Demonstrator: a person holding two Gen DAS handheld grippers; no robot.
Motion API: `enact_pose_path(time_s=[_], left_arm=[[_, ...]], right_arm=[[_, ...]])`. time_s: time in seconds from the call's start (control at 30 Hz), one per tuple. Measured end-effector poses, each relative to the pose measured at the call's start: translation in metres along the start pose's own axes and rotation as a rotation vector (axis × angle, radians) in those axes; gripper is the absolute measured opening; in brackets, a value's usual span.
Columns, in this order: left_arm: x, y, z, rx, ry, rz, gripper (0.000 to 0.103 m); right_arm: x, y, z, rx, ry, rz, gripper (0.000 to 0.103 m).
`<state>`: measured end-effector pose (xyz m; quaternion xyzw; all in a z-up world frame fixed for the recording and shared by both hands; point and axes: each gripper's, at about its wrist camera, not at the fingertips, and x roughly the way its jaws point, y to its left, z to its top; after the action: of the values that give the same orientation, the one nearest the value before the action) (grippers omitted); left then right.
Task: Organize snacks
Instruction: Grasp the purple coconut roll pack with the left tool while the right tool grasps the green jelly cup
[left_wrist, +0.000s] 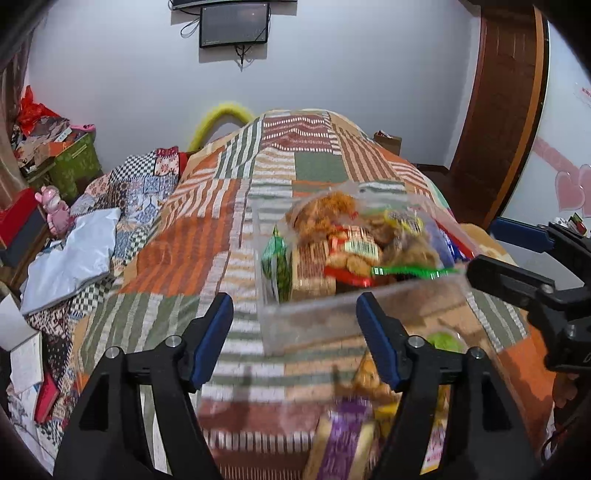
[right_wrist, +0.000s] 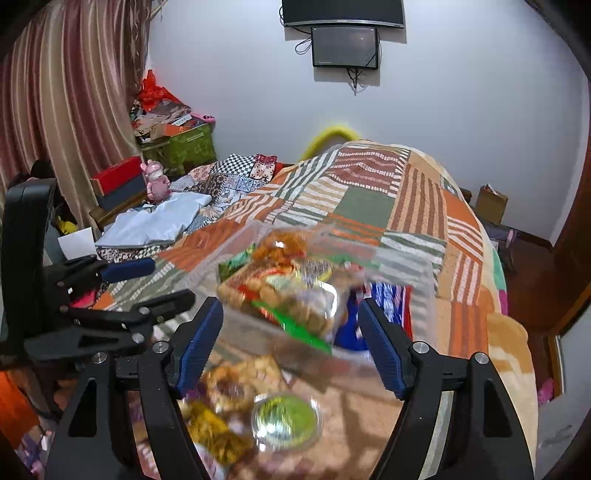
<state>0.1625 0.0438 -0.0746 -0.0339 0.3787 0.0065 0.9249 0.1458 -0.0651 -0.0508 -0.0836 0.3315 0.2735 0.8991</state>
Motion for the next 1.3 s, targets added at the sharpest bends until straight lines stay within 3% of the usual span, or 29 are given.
enact_pose_path(time_s=[0.53, 0.8, 1.03, 1.17, 1.3], left_arm=[[0.002, -0.006, -0.080, 0.019, 0.188, -0.028, 0.071], [0.000, -0.014, -0.093, 0.045, 0.190, -0.068, 0.070], [0.018, -0.016, -0.097, 0.046, 0.243, -0.100, 0.053], [0.020, -0.015, -0.097, 0.038, 0.232, -0.098, 0.048], [0.020, -0.014, -0.095, 0.032, 0.221, -0.097, 0.046]], right_arm=[[-0.005, -0.017, -0.075, 0.115, 0.129, 0.008, 0.076], [0.015, -0.014, -0.083, 0.115, 0.186, 0.016, 0.076], [0.035, -0.011, -0.079, 0.107, 0.220, 0.034, 0.076], [0.043, -0.012, -0.081, 0.115, 0.244, 0.053, 0.076], [0.048, -0.012, -0.083, 0.125, 0.261, 0.078, 0.059]])
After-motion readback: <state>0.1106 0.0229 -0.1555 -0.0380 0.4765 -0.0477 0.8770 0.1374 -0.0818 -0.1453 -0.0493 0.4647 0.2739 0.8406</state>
